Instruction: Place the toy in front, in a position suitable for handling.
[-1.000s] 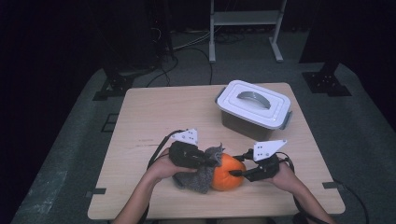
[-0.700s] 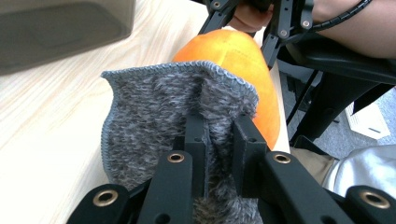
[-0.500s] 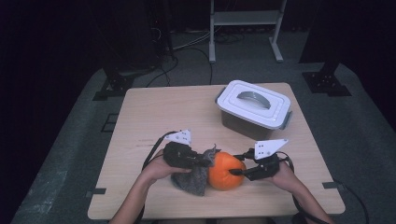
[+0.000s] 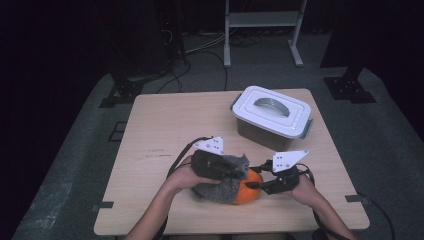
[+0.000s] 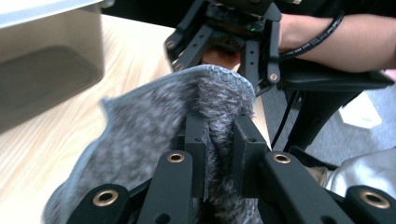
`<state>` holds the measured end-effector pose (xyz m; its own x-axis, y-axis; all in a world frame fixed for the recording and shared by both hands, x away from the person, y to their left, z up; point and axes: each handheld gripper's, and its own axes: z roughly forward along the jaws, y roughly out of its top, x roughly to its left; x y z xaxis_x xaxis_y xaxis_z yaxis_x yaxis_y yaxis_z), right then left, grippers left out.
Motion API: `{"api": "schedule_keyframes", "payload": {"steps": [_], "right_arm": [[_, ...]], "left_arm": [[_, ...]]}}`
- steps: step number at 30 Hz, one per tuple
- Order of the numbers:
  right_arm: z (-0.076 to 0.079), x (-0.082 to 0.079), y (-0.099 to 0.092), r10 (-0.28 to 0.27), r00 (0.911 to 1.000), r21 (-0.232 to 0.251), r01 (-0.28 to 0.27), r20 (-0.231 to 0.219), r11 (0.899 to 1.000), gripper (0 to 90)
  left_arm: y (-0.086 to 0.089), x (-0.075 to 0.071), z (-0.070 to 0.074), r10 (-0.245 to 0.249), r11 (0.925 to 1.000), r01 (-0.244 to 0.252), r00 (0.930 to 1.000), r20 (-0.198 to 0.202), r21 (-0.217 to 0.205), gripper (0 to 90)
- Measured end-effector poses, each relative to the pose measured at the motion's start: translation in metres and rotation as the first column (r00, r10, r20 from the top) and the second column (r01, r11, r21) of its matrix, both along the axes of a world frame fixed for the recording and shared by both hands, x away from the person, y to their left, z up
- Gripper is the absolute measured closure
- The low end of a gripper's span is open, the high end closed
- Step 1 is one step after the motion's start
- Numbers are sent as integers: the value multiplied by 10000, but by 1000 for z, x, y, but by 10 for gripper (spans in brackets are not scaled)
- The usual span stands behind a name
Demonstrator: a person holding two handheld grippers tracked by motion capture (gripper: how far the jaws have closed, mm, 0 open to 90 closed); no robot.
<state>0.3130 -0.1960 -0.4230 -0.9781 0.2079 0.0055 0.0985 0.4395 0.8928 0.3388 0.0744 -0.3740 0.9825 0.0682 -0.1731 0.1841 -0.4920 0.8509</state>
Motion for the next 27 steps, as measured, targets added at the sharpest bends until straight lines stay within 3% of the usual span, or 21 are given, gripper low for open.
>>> {"api": "schedule_keyframes", "payload": {"steps": [7, 17, 21, 27], "right_arm": [[0, 1, -3, -7, 10000, 14, 6, 7, 10000, 521], [-1, 1, -4, 10, 10000, 30, -10, 18, 10000, 520], [-1, 2, -5, -14, 10000, 46, 14, -10, 10000, 520], [1, 0, -2, -79, 9999, -62, 80, 128, 9999, 521]], "left_arm": [[29, 5, -17, 704, 9974, -710, 9960, -558, -94, 783], [48, 7, -40, 1264, 9916, -1229, 9868, -1009, 399, 780], [47, 6, -37, 1118, 9937, -1107, 9894, -932, 167, 781], [31, 2, -16, 596, 9981, -606, 9964, -598, -145, 782]]}}
